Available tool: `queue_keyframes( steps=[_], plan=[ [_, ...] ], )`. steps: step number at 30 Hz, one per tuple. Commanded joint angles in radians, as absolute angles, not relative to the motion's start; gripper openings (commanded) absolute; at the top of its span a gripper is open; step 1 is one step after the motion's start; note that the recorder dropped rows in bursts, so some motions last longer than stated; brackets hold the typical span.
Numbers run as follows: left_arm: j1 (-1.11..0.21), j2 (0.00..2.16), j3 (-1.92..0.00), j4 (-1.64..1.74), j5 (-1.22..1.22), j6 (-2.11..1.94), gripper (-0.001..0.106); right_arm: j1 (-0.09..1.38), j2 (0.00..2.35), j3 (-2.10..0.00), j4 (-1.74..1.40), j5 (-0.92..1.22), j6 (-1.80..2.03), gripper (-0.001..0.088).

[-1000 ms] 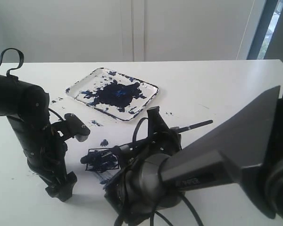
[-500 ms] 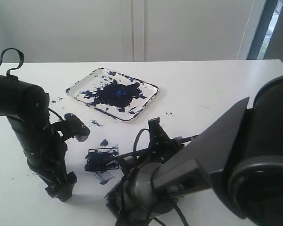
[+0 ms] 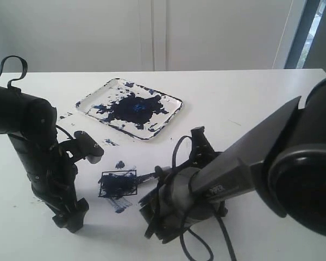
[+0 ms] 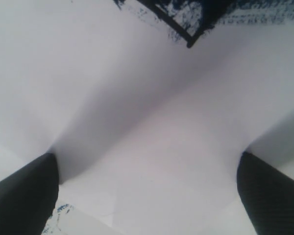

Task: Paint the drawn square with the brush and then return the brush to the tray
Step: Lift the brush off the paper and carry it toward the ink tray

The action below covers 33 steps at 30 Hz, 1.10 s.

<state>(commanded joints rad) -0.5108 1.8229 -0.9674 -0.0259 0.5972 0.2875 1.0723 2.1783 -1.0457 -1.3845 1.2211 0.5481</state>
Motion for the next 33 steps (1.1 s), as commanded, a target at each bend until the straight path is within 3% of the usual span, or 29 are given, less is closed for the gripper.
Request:
queue_keyframes(
  steps=[16,24,29,33],
  plan=[
    [-0.511,1.823,-0.967,-0.03,0.597,0.287,0.099,0.946,1.97,-1.046,-1.384,1.205,0.784,0.0],
    [-0.511,1.823,-0.967,-0.053,0.586,0.284,0.099,0.828,1.954,-1.046,-1.358,0.736,1.042,0.0],
    [-0.511,1.823,-0.967,-0.057,0.567,0.265,0.099,0.792,1.96,-1.046,-1.486,0.633,1.361,0.0],
    [-0.511,1.823,-0.967,-0.057,0.561,0.265,0.099,0.792,1.966,-1.046,-1.497,0.601,1.363,0.0]
  ],
)
